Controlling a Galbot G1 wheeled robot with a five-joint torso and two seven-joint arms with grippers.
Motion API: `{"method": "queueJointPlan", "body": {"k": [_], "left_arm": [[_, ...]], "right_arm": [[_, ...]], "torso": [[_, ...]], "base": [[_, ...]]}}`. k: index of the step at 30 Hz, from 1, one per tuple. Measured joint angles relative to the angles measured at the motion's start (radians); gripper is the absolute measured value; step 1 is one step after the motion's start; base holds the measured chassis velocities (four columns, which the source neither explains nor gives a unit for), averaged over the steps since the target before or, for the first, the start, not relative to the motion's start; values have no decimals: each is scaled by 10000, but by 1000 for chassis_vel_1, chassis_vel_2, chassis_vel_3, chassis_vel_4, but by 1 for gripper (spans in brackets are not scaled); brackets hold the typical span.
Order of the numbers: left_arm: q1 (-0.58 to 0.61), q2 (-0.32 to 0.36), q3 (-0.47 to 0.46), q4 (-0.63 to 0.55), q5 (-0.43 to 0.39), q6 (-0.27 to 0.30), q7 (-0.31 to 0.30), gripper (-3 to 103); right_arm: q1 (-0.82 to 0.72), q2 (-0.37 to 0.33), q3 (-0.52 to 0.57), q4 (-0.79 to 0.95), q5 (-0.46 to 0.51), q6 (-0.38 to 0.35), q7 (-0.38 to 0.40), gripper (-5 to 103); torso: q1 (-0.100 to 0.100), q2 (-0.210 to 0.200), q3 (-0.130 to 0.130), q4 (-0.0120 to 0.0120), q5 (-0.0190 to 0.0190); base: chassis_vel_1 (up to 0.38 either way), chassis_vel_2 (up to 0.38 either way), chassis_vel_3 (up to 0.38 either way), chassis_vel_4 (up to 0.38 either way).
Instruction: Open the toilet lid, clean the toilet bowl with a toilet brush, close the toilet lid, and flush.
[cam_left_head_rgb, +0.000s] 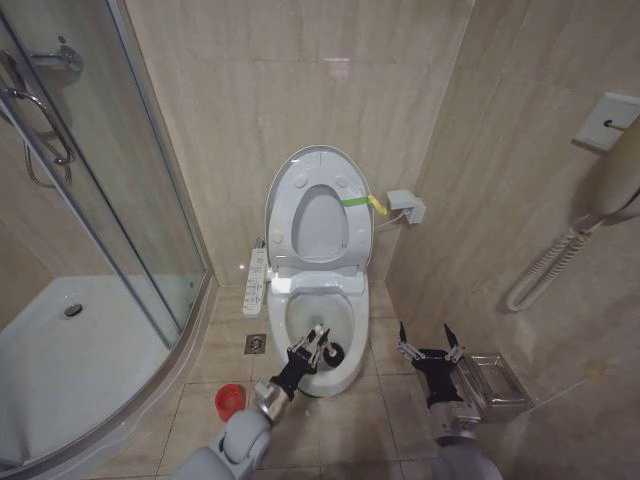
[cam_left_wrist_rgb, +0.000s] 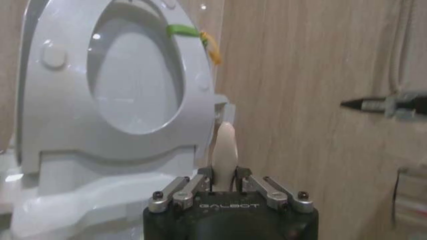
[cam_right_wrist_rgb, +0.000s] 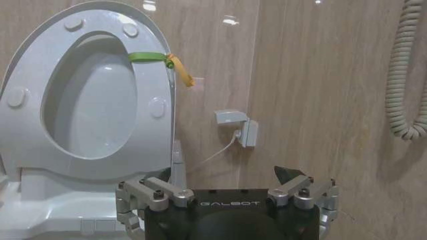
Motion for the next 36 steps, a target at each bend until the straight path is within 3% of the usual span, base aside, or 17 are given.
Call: {"method": "queueJointPlan", "body": {"k": [3, 11, 20, 24, 33, 36], "left_arm": [[-292, -343, -184, 1042, -66, -406, 370, 22], [-847, -726, -392, 1983, -335, -737, 644, 22], [-374, -192, -220, 57, -116, -359, 379, 22], [-11, -89, -186, -135, 105, -396, 423, 22], [-409, -558, -316, 1475, -188, -997, 1063, 22], [-829, -895, -481, 2219, -585, -1242, 1744, 22]], "right_arm": [[0, 0, 0, 0, 0, 0, 0, 100], [0, 0, 0, 0, 0, 0, 0, 100], [0, 0, 0, 0, 0, 0, 0, 100], [0, -1, 0, 0, 0, -1, 0, 100], [0, -1, 0, 1, 0, 0, 0, 100], [0, 0, 0, 0, 0, 0, 0, 100]], "torso": [[1, 0, 0, -3, -1], [1, -2, 1, -4, -1], [1, -2, 0, -1, -1], [0, -1, 1, 0, 0], [0, -2, 1, -2, -1], [0, -2, 1, -3, -1]], "base": [[0, 0, 0, 0], [0, 0, 0, 0], [0, 0, 0, 0], [0, 0, 0, 0], [0, 0, 0, 0], [0, 0, 0, 0]]}}
